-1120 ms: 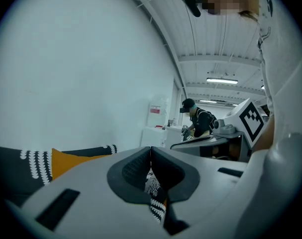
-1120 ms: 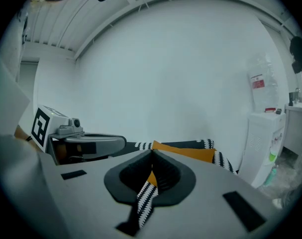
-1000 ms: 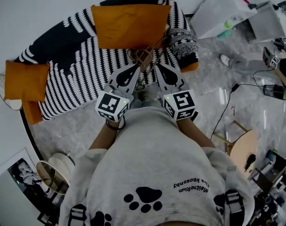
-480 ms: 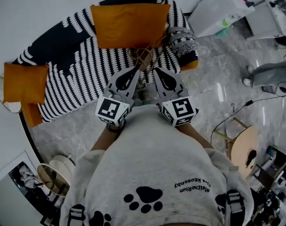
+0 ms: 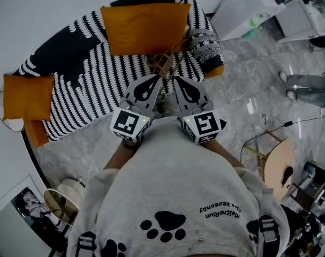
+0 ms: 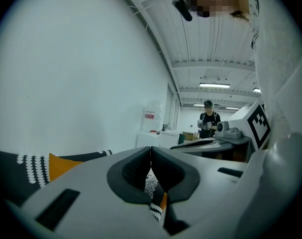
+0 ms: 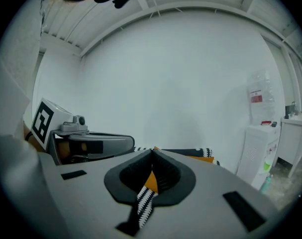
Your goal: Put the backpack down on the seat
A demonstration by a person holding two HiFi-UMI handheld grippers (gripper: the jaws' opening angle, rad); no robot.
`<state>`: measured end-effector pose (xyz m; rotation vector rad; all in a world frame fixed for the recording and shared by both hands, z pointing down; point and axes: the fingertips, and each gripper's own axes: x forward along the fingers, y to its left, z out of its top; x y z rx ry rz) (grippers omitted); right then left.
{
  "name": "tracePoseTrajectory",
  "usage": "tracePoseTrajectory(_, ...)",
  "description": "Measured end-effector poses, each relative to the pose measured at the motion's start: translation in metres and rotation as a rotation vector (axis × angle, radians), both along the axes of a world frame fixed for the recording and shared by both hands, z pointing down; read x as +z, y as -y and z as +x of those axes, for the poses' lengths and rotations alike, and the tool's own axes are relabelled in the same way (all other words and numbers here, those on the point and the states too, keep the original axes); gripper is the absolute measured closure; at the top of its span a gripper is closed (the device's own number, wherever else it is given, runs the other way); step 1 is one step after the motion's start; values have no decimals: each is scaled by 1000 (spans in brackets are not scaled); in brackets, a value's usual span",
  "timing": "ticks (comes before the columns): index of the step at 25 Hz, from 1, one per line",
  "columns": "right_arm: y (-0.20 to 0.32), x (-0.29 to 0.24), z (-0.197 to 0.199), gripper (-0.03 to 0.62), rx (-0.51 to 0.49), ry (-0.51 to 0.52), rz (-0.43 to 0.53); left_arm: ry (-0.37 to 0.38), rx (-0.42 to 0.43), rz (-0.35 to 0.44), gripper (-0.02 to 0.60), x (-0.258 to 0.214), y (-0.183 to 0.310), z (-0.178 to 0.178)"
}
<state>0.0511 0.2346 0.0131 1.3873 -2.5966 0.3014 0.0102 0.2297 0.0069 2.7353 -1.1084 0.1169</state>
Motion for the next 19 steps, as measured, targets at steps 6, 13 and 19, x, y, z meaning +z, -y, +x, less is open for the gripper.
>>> tracePoseTrajectory(6,-5,3,4,562,12,-1,-10,2,4,3,561,1,-5,2)
tracePoseTrajectory(13,-10,4,6,562,15,-12,-2,-5,7,-5,561,5,-9,1)
tracePoseTrajectory(19,-9,9,11,562,19,-27,6,-1,9,-14,561,9,-8,2)
